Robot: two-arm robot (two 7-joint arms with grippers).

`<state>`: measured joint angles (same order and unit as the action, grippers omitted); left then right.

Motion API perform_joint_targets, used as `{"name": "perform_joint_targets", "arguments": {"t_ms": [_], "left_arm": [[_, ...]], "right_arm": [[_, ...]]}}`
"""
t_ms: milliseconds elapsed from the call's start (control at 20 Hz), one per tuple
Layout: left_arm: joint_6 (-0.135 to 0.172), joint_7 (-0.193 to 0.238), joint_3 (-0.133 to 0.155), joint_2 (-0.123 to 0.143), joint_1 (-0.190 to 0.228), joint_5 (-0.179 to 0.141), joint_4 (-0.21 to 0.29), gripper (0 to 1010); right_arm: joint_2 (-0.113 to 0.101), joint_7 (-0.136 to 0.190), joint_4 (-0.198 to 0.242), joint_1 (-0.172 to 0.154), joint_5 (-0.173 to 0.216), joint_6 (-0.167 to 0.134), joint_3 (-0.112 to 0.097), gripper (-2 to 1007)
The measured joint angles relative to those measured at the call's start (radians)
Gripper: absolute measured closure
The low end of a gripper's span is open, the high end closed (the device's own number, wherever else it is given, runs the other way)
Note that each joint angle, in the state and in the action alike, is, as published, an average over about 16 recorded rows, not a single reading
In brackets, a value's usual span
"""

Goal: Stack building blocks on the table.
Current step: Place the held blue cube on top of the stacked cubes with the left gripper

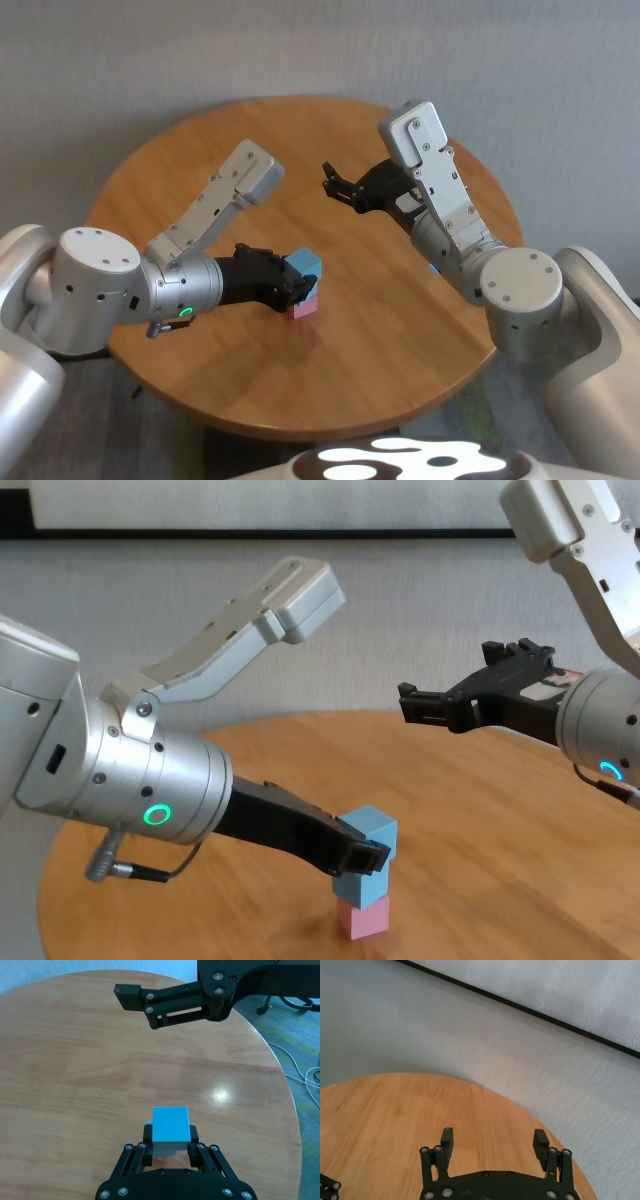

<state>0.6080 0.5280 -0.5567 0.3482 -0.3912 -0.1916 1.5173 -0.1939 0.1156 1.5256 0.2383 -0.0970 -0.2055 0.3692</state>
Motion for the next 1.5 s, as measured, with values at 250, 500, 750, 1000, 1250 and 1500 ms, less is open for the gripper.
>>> {"name": "perform_joint_targets", "arguments": {"t_ms": [250,500,750,1000,1250,1500], "left_arm": [[-0.002,-0.001,-0.002,0.002,-0.001,-0.004,-0.001,609],[-0.002,-0.001,-0.002,0.002,-0.002,-0.005,-0.001,609],[-0.001,-0.002,-0.007,0.003,-0.006,-0.005,-0.005,609],[-0.001,-0.006,-0.015,0.006,-0.011,-0.006,-0.01,609],[-0.003,-0.01,-0.023,0.009,-0.017,-0.009,-0.014,609],[-0.006,-0.013,-0.027,0.012,-0.019,-0.011,-0.016,609]], "right_arm": [[0.0,0.0,0.0,0.0,0.0,0.0,0.0,0],[0.0,0.0,0.0,0.0,0.0,0.0,0.0,0],[0.0,0.0,0.0,0.0,0.0,0.0,0.0,0],[0.0,0.0,0.0,0.0,0.0,0.0,0.0,0],[0.0,0.0,0.0,0.0,0.0,0.0,0.0,0],[0.0,0.0,0.0,0.0,0.0,0.0,0.0,0]]}}
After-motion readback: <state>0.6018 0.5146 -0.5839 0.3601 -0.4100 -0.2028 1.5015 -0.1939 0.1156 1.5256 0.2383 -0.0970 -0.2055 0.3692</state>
